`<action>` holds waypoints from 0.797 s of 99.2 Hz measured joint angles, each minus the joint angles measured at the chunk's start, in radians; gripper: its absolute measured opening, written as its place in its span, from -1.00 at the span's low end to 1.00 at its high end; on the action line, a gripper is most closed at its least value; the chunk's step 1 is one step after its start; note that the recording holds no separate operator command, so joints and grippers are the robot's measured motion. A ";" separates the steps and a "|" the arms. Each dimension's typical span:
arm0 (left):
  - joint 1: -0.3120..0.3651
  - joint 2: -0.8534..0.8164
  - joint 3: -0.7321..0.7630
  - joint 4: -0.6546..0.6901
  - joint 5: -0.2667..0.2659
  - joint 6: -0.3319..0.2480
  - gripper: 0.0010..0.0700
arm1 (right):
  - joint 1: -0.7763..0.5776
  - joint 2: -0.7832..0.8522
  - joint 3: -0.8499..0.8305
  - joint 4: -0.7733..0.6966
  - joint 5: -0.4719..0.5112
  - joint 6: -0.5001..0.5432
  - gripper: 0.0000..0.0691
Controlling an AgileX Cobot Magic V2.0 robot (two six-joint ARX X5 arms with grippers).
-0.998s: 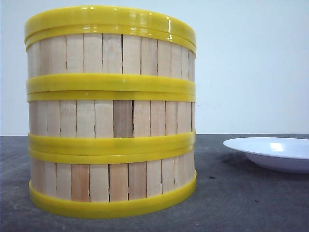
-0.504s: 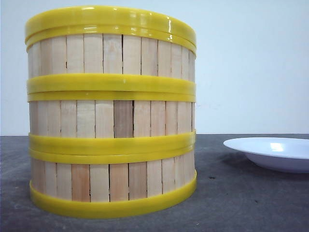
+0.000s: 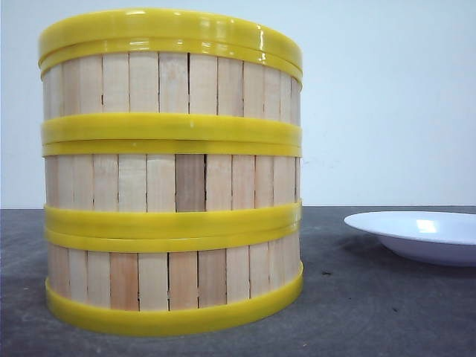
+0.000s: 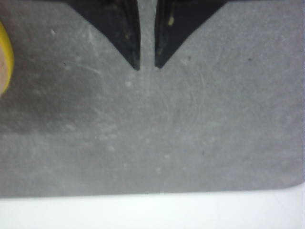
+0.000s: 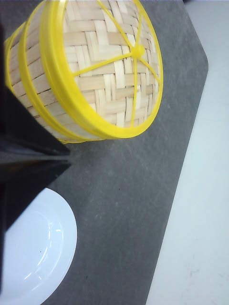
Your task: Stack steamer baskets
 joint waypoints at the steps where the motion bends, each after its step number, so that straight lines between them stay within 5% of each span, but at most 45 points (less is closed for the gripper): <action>1: 0.000 0.000 -0.002 0.002 0.000 0.000 -0.95 | 0.000 0.000 0.000 0.000 0.000 0.000 -0.97; 79: 0.036 -0.006 -0.002 0.006 -0.022 0.000 -0.95 | 0.000 0.000 0.000 0.001 0.000 0.000 -0.97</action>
